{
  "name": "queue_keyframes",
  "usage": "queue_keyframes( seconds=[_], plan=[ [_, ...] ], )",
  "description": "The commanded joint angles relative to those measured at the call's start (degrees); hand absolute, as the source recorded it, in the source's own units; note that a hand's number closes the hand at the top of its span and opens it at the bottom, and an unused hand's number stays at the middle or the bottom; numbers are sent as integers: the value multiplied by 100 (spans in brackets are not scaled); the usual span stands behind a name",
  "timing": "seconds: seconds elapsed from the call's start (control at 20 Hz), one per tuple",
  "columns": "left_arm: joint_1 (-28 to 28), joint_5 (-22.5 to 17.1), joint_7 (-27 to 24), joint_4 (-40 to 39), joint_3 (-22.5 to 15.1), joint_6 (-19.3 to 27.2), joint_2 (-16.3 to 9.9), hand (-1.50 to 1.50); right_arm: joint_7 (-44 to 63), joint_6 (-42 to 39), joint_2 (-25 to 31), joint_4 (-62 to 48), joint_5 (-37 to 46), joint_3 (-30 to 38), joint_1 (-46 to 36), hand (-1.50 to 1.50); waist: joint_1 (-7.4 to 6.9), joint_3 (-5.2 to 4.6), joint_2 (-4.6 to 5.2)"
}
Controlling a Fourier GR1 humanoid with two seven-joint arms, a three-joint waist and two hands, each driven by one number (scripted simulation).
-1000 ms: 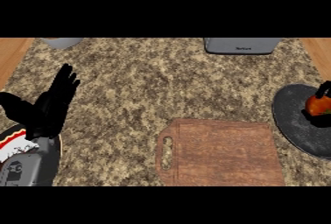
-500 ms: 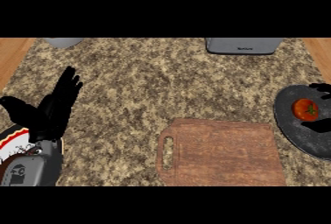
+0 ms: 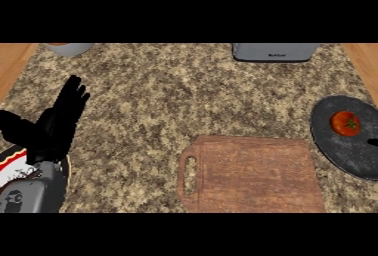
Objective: Pick the tomato from the cutting board and place it in the pan
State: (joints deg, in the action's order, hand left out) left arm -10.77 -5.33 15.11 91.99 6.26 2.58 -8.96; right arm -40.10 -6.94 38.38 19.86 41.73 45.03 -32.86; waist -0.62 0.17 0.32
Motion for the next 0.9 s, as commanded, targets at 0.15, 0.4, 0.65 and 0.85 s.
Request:
queue_keyframes(
  seconds=[0.15, 0.4, 0.65, 0.85],
  plan=[
    [56, 47, -89, 42, -73, 102, 167, 0, -707, -1759, 1069, -626, -885, 738, 480, -150, 23, 11, 18],
    [10, 11, 86, 59, -32, 66, 80, 0, -1054, -2984, 1514, -908, -1254, 962, 961, -150, 72, 24, 11],
    [161, 52, -39, 102, 4, 108, 97, 0, -1391, -3582, 1917, -754, -1362, 853, 1472, -150, 129, 16, -24],
    [223, -58, -224, 21, 88, -48, 38, 0, -1594, -3352, 1758, -654, -1427, 750, 1717, -150, 81, 24, -9]
  ],
)
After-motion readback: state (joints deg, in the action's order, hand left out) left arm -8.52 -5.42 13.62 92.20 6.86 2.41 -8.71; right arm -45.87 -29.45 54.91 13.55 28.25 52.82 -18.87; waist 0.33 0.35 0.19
